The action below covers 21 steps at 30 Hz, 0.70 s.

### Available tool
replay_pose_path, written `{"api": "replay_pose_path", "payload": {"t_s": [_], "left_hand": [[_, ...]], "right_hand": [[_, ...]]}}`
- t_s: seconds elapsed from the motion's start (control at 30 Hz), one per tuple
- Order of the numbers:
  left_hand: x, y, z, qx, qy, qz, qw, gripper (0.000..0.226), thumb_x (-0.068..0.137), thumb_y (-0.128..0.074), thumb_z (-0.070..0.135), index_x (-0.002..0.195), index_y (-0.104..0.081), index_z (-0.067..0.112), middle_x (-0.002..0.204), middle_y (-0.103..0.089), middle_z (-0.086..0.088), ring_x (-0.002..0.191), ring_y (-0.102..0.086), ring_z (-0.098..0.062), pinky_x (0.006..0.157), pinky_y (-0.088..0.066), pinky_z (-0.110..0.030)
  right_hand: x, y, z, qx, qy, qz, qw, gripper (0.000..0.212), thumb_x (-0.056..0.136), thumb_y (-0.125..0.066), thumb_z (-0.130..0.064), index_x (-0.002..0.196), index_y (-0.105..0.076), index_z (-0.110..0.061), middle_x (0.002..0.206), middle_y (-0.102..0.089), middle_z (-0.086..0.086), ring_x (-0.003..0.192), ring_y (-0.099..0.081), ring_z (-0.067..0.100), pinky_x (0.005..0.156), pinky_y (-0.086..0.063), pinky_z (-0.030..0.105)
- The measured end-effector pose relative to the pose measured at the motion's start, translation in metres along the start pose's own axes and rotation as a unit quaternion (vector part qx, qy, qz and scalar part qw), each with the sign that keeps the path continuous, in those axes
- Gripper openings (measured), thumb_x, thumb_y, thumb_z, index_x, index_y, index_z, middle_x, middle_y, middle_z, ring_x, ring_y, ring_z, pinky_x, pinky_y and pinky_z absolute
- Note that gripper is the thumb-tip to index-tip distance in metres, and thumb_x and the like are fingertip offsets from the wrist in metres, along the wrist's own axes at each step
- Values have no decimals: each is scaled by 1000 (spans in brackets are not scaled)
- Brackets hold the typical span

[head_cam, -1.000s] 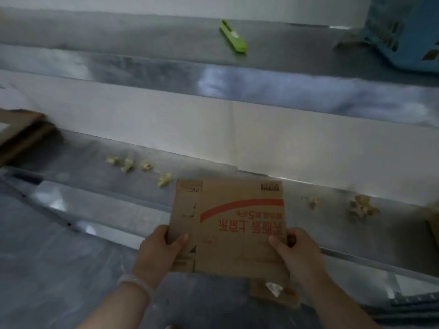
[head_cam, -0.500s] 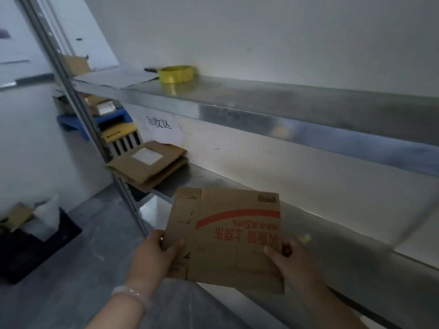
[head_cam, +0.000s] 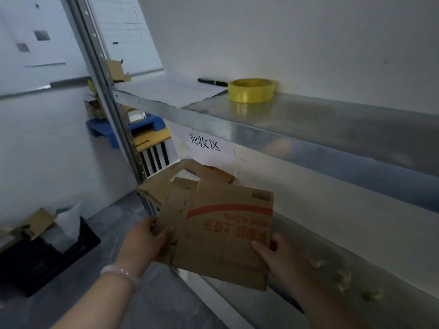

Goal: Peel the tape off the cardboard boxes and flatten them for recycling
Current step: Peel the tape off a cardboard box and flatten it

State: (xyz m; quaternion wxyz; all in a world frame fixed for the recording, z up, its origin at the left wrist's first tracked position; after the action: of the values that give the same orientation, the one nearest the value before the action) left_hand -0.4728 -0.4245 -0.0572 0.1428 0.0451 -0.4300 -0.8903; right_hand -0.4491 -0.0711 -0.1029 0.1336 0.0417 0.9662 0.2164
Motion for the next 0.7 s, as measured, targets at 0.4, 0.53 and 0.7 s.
{"api": "replay_pose_path", "payload": {"t_s": [0.4,0.53,0.7], "left_hand": [[182,15,-37,87,26,-20,996,46,85,-63,48,118,-59,16,106,-66,-7,89,-63,-23,79,-52,-32],[243,6,-39,107,-18,-45,993,42,87,-62,45,119,-59,17,105,-65,-5,89,-60,-21,81,-51,-33],[300,-11,-38,127,-80,-85,985,37,87,-62,45,114,-61,20,103,-65,-4,92,-60,-23,81,-52,-36]], "right_hand": [[142,-91,-65,-55,-31,-16,998,27,88,-62,-52,78,-57,-27,74,-63,-11,62,-62,5,45,-38,18],[167,-123,-65,-37,-61,5,997,23,87,-64,-50,82,-60,-28,82,-66,-9,71,-65,11,55,-43,23],[178,-154,-63,5,-114,56,992,19,86,-66,-48,91,-66,-29,89,-69,-11,77,-66,6,62,-51,22]]}}
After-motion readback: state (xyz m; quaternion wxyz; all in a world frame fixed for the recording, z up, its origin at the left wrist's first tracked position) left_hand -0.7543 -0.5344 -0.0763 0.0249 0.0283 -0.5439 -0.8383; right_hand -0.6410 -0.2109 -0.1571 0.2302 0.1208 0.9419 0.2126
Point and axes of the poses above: each hand's wrist, its own x-axis towards the middle knuckle, its own y-axis out of the back of the hand, z = x × y, the point moved 10 cm from there along x, towards the middle knuckle
